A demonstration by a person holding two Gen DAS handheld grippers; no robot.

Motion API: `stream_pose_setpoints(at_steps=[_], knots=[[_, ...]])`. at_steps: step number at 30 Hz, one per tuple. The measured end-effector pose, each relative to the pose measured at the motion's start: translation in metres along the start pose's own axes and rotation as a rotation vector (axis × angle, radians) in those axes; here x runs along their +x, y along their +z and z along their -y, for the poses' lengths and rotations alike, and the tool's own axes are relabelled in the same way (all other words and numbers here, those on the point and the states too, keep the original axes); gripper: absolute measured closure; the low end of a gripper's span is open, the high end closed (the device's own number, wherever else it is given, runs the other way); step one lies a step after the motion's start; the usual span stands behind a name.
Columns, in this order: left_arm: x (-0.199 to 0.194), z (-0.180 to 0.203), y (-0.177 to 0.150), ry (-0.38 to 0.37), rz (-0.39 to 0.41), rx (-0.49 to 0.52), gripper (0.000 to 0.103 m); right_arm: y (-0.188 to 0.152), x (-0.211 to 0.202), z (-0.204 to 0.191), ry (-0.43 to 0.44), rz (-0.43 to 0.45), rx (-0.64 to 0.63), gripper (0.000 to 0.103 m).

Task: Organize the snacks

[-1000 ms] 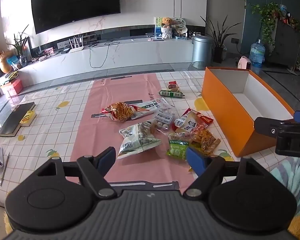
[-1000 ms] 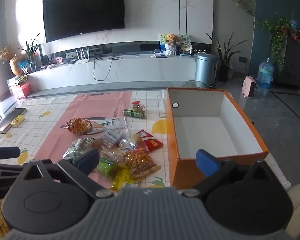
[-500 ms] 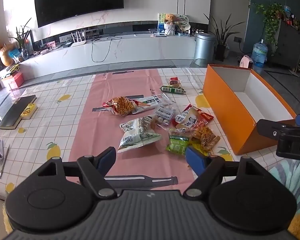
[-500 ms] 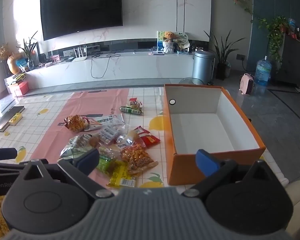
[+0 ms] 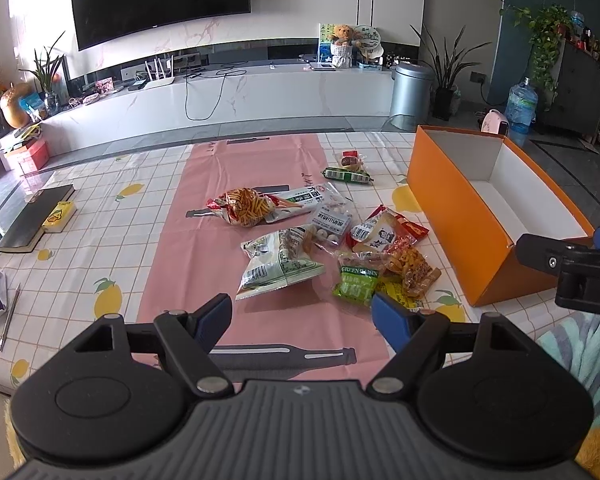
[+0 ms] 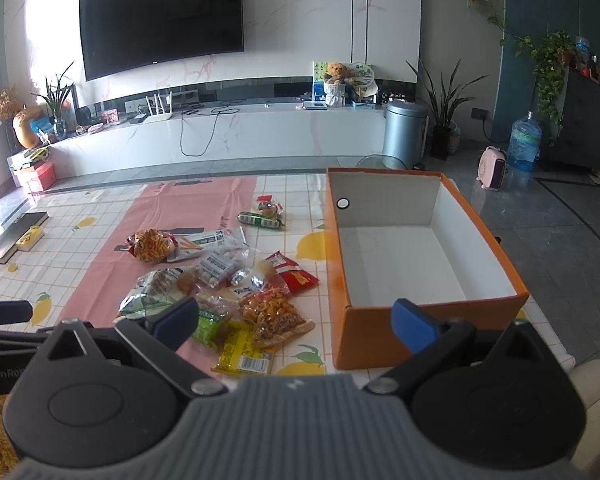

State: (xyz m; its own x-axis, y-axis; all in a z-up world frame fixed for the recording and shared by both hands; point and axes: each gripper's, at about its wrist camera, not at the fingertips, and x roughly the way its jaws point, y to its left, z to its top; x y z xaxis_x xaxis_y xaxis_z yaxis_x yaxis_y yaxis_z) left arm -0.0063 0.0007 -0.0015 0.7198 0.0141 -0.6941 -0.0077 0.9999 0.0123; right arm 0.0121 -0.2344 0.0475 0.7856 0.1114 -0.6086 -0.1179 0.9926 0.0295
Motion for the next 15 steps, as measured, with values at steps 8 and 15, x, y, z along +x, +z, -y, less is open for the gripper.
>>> stream_pose_setpoints(at_steps=[8,15], knots=[[-0.0005,0.0,-0.0005,-0.001,-0.001,0.001,0.01,-0.0007,-0.0009,0.0001,-0.003,-0.002,0.0,0.004],[-0.0003,0.0004,-0.0003,0.0,-0.001,0.001,0.01,-0.0004,-0.0005,0.0001,-0.005,-0.007,0.0,0.004]])
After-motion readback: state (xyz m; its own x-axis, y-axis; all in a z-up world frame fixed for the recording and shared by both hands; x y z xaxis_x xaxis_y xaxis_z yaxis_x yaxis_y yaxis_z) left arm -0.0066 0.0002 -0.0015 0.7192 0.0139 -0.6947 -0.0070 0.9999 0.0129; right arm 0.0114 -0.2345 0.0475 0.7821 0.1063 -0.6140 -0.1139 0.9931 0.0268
